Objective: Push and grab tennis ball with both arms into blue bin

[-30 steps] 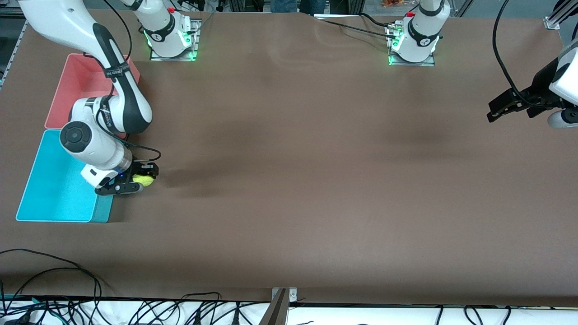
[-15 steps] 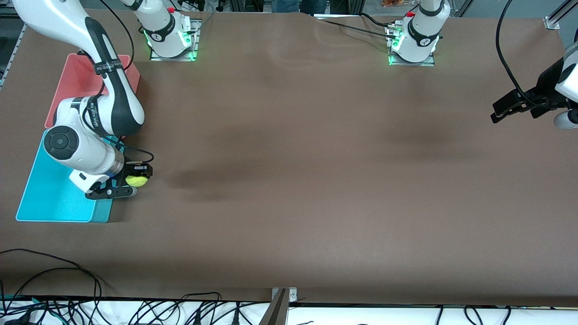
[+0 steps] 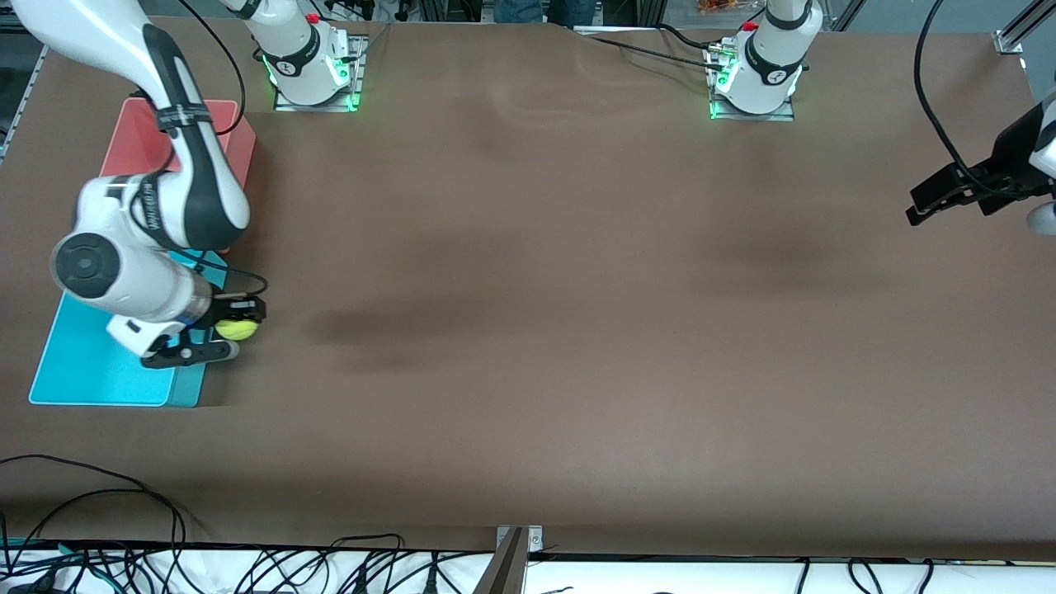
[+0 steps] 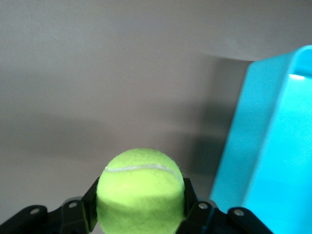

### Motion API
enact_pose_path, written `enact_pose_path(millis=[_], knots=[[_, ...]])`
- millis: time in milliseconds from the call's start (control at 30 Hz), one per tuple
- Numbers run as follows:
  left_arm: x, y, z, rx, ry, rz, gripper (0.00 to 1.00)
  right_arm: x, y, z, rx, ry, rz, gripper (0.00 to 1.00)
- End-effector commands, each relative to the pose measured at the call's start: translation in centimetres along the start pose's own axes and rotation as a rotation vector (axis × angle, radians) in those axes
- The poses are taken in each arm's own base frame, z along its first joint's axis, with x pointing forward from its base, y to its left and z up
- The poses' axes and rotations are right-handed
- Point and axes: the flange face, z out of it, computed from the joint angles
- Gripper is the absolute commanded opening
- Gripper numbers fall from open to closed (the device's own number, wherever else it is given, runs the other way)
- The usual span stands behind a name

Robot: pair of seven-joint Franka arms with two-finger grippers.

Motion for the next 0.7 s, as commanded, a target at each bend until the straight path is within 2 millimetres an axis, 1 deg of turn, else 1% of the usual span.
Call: enact_pose_path(millis=[0,100,267,367,500,600,667], knots=[[-0.3,-0.9,-0.9,-0.020,0.017,0.000,1.00,-0.6,3.2,-2.5,-0.017,-0.040,-0.035,0.33],[-0.3,-0.9,-1.0,-0.020,0.018,0.000,1.00,-1.1,5.0,-2.7,-0.021,-0.048,-0.052,0.33],[-0.3,-0.9,-1.0,-0.020,0.018,0.000,1.00,-2.0,8.8,-2.6,-0.033,-0.053,-0.089,0.33],[-0.3,-0.9,-1.0,-0.020,0.018,0.000,1.00,-2.6,10.8,-2.0,-0.031,-0.065,-0.090,0.33],[-0.3,-1.0,-1.0,-0.020,0.018,0.000,1.00,-3.5,13.0,-0.6,-0.017,-0.089,-0.084,0.33],[-0.3,-1.0,-1.0,-0.020,0.018,0.000,1.00,-4.6,14.5,1.2,0.002,-0.123,-0.095,0.33],[-0.3,-1.0,-1.0,-0.020,0.018,-0.002,1.00,-5.8,16.1,3.0,0.020,-0.145,-0.097,0.33]])
